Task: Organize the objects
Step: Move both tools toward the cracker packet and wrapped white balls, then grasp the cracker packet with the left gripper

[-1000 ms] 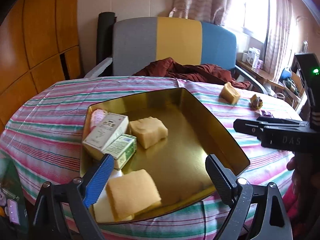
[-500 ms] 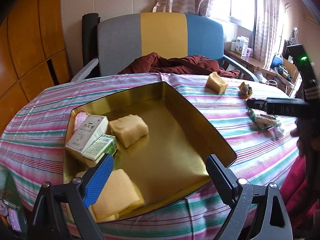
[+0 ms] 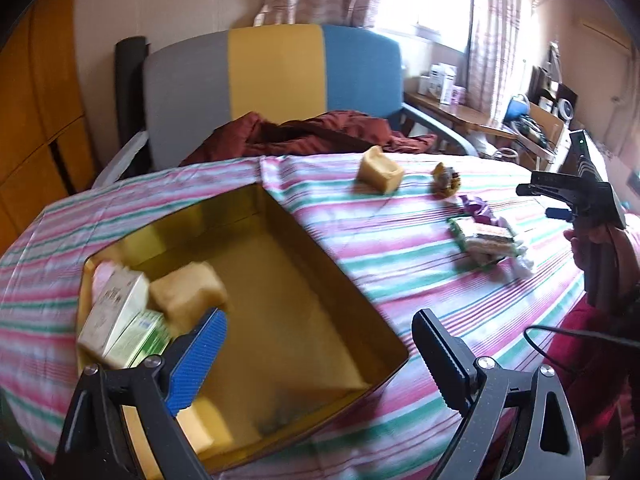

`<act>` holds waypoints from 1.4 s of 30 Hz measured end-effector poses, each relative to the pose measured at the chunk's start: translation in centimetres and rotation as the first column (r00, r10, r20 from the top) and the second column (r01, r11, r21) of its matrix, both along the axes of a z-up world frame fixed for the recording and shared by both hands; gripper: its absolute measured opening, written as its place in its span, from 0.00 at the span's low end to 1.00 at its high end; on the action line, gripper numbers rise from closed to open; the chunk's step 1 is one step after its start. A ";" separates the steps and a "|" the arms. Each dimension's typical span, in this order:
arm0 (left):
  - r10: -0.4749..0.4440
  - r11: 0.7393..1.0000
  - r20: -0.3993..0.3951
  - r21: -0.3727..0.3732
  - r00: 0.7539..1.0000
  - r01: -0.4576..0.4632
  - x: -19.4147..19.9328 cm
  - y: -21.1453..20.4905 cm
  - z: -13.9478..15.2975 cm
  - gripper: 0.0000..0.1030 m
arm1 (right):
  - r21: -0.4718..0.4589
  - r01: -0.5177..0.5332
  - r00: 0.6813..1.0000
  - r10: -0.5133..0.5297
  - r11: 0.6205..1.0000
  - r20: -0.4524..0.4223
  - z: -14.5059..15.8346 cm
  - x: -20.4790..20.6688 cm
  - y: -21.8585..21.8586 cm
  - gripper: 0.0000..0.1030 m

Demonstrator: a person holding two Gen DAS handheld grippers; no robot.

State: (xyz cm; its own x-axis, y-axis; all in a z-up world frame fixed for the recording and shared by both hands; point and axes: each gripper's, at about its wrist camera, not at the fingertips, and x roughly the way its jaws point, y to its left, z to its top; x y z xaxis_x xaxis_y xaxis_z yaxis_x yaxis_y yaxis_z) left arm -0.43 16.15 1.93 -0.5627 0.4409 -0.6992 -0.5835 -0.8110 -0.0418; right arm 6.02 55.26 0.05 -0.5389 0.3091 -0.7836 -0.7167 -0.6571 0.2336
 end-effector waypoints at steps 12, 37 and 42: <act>-0.089 0.996 0.093 0.009 0.992 0.089 -2.1 6.8 -0.7 0.92 | -0.182 0.078 0.994 -0.091 0.980 -0.060 -1.5 1.7 3.0 0.84; -0.622 0.748 -0.028 -0.316 0.782 0.584 0.1 26.8 -4.9 0.92 | -0.360 0.055 0.996 -0.079 0.931 -0.051 -3.9 1.8 4.1 0.84; -0.674 0.687 0.007 -0.364 0.739 0.630 -0.5 29.7 -6.7 0.92 | -0.394 0.062 0.993 -0.094 0.917 -0.064 -4.3 2.1 4.6 0.84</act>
State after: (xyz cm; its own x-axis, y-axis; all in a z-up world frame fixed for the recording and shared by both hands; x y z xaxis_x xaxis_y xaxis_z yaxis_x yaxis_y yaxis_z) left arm -0.95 45.90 -4.75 -0.3063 0.4912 -0.8154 -0.9518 -0.1750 0.2520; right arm 8.11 59.90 -4.24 -0.5913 0.0306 -0.8058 -0.7302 -0.4444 0.5190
